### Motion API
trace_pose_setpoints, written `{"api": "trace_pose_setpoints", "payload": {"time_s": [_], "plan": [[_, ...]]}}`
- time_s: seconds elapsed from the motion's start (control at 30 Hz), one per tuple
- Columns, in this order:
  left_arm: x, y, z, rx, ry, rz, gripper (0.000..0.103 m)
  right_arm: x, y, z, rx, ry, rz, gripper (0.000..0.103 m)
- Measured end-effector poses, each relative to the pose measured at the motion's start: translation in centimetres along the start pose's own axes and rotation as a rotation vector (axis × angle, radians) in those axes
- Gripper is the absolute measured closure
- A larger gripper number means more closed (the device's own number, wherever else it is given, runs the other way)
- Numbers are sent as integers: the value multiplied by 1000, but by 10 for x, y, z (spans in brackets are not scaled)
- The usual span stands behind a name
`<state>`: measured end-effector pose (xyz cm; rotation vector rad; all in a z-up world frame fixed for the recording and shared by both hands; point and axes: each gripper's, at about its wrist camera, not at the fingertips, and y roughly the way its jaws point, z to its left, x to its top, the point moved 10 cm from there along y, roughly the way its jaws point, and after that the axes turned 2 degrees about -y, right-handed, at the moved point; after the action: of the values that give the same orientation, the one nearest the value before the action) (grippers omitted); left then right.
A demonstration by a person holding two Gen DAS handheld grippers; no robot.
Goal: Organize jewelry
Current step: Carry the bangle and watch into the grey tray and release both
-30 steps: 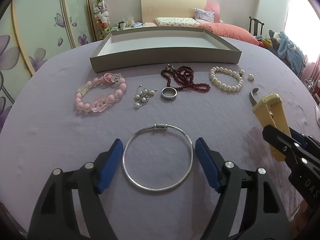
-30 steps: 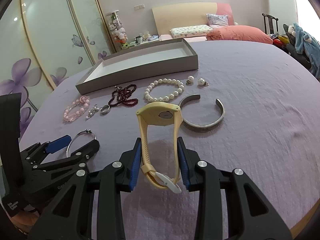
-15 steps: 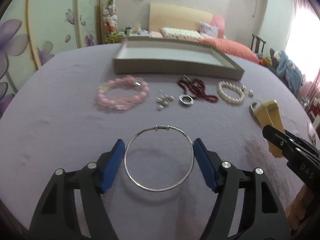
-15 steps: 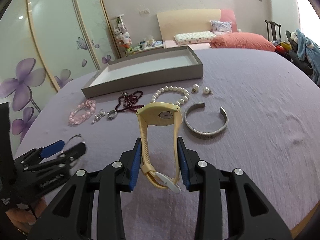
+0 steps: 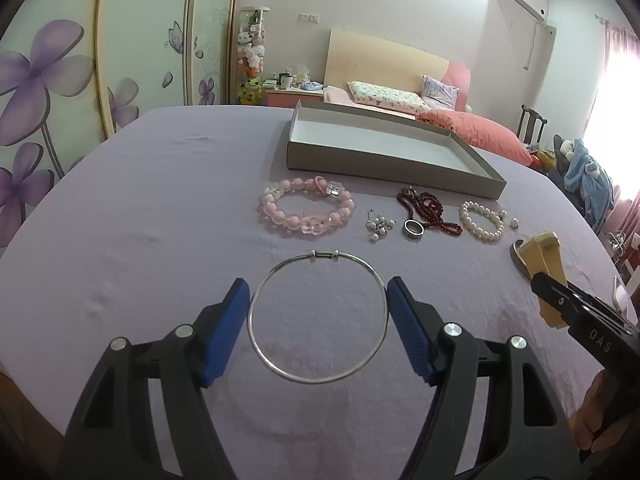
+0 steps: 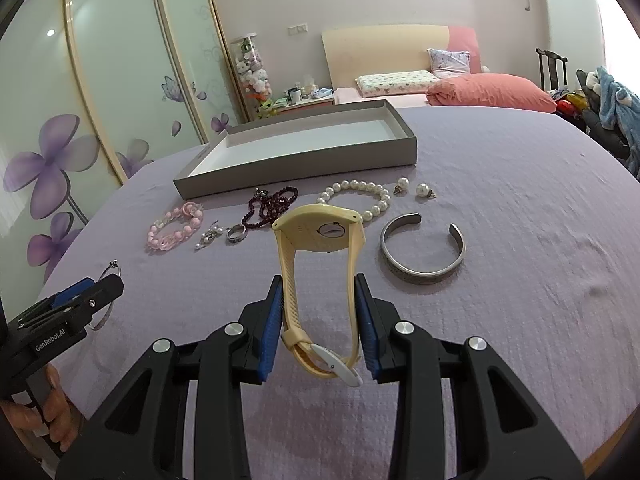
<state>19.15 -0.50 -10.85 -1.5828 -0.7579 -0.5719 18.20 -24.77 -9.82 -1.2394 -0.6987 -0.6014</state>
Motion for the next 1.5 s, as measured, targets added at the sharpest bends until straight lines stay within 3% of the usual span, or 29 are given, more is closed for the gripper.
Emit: {"api": "trace_pose_setpoints", "payload": {"time_s": [0.27,0.43,0.57,0.77,0.9,1.03,1.17,1.33,1.5], "plan": [[0,-1,-4,-13,1,-3,34,1,-1,-2,-2,3,-9,68],[14,-8,-6,-20,7,-45,34,18,-7,-8,-4,0,-55,68],[43,-12,-10,-18,32,-103,34,49,-9,-13,-13,0,-104,68],[117,-4,-20,-25,70,-199,34,119,-7,-13,-31,-32,-223,68],[169,22,-26,-4,74,-253,34,165,12,-8,-40,-52,-273,68],[196,68,-35,23,90,-230,34,205,63,-4,-23,-45,-229,67],[206,118,-46,19,109,-163,34,220,117,-5,-40,-57,-158,67],[215,180,-48,38,101,-76,34,211,190,-13,-36,7,14,67],[211,218,-47,29,85,23,34,200,225,-19,-40,53,114,67]]}}
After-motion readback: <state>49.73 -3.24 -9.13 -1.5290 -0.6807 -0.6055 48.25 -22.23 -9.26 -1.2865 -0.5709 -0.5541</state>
